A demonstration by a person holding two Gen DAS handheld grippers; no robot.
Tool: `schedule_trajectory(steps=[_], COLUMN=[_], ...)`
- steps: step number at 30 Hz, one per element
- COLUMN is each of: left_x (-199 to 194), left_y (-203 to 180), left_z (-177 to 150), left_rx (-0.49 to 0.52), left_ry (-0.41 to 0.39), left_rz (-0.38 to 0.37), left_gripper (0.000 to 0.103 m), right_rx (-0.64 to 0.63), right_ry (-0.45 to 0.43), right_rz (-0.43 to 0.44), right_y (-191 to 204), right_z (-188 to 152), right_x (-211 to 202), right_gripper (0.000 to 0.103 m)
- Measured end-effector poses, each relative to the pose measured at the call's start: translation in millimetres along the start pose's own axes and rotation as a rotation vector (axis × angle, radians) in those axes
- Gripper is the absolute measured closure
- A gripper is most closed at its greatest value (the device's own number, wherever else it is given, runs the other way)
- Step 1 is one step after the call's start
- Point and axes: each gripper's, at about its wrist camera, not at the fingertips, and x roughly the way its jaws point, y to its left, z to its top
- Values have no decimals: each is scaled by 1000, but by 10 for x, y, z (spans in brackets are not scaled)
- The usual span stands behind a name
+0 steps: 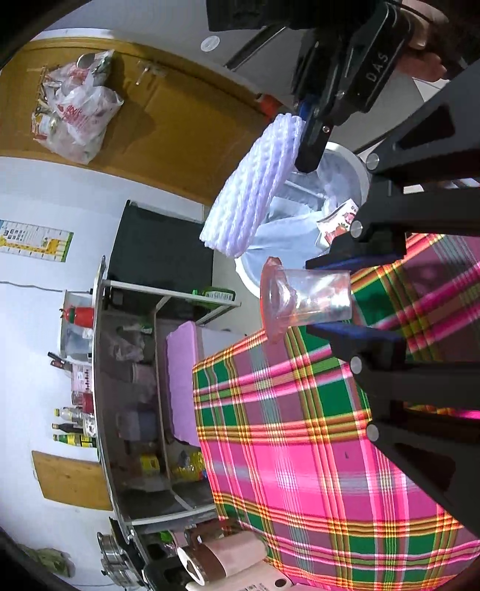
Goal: Collect trash
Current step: 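Carry the foam sleeve and plastic cup with both grippers over the bin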
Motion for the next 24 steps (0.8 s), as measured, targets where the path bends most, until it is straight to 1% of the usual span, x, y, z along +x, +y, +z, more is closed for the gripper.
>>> schedule_trajectory(steps=[8,15,24], left_x=[190,425,756], left_y=[-140,-303,-486], left_z=[16,43,51], left_rx=[18,42,77], left_ry=[28,65,131], left_rz=[-26,-67,-111], left_gripper=[75,75,75], right_rx=[34,84,128], right_ry=[21,68,128], right_rz=[-29,-78,-120], right_y=[-210,-491,-731], right_z=[-55,-160,-269], right_x=[86,227,384], right_gripper=[86,86,85])
